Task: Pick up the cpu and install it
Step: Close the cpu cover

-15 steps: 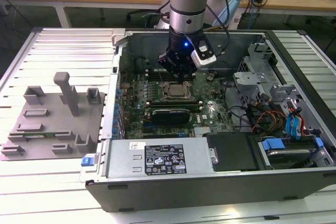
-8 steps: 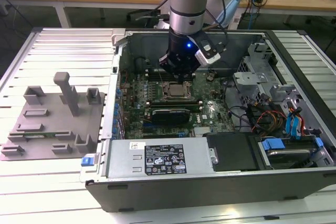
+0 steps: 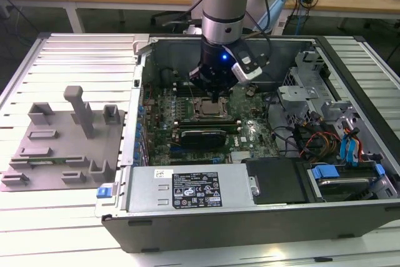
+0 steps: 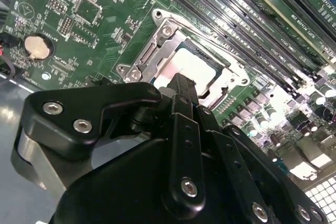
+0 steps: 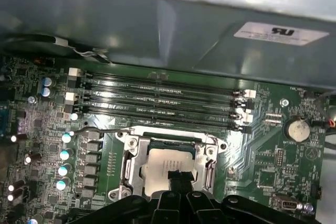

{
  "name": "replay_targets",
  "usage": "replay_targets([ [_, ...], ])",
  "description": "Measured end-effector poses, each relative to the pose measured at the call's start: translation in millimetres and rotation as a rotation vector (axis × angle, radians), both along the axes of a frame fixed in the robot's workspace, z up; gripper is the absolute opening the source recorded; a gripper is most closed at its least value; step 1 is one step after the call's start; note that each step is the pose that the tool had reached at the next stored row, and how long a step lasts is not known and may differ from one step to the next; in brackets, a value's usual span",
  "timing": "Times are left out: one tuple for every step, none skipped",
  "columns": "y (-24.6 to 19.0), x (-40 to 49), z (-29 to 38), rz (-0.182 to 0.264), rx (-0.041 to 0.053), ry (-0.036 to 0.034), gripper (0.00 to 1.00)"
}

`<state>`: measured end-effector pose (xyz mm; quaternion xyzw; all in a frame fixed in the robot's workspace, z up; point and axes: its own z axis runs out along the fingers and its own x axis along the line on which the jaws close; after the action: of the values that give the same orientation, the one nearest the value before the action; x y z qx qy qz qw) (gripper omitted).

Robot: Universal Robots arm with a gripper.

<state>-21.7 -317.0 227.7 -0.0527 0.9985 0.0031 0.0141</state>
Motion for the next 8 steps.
replay_targets([
  [-0.9, -0.5, -0.4, -0.003, -0.0002, 0.0001, 0.11],
  [-1.5, -1.0, -0.7, -0.003, -0.0001, 0.0001, 0.11],
  [-2.1, -1.9, -1.2, -0.004, -0.0001, 0.0000, 0.11],
  [-3.0, -3.5, -1.9, -0.004, 0.0000, -0.0001, 0.11],
  [-3.5, -4.7, -2.4, -0.004, 0.0000, -0.0001, 0.11],
  [-3.8, -5.8, -2.7, -0.004, 0.0000, 0.0000, 0.11],
  [-4.0, -9.9, -3.4, -0.005, 0.0000, -0.0001, 0.11],
  [-4.2, -12.3, -3.6, -0.005, -0.0001, 0.0000, 0.11],
])
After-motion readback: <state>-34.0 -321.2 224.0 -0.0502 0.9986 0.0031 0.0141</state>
